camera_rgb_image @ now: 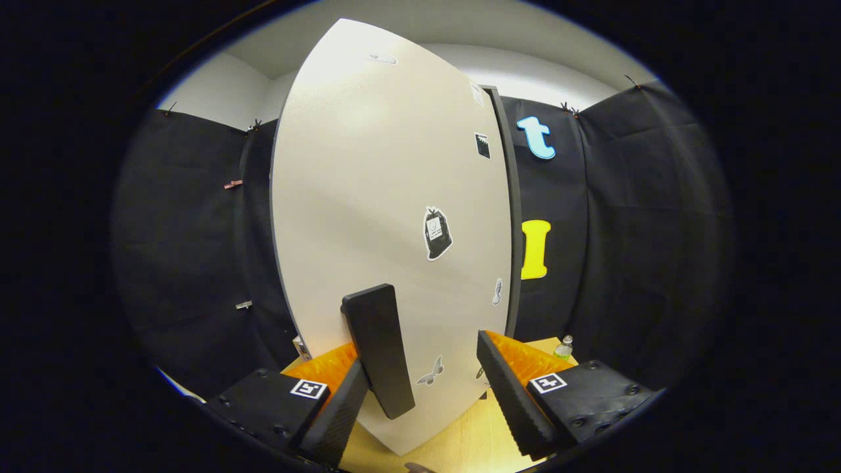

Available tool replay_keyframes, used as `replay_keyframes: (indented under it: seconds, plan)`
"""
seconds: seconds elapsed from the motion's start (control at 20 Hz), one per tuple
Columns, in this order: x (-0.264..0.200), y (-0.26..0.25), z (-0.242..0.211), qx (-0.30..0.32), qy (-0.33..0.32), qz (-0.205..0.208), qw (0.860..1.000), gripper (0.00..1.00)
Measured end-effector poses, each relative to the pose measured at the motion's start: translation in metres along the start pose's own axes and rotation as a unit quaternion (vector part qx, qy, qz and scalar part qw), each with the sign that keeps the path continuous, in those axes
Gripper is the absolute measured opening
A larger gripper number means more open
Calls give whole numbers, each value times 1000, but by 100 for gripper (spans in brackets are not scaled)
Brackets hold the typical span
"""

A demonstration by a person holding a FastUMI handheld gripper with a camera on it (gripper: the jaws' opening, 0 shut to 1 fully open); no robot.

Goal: Open the shoe cabinet door, grab the shoes and put them into the shoe cabinet, then close the shoe cabinet door.

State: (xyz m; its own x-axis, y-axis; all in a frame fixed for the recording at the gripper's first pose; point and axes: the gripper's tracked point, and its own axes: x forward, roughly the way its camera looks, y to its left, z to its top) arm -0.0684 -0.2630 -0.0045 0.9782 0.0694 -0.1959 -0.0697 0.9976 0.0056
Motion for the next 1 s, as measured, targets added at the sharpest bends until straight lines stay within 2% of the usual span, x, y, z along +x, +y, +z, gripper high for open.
replay_keyframes:
  seconds: [0.1,0.55,1.0]
  plan:
    - [3,4,-2,-7,3,-9,1000,96]
    - [6,35,1,-12,-7,23,1000,99]
    - [8,38,6,-16,-17,27,999,99]
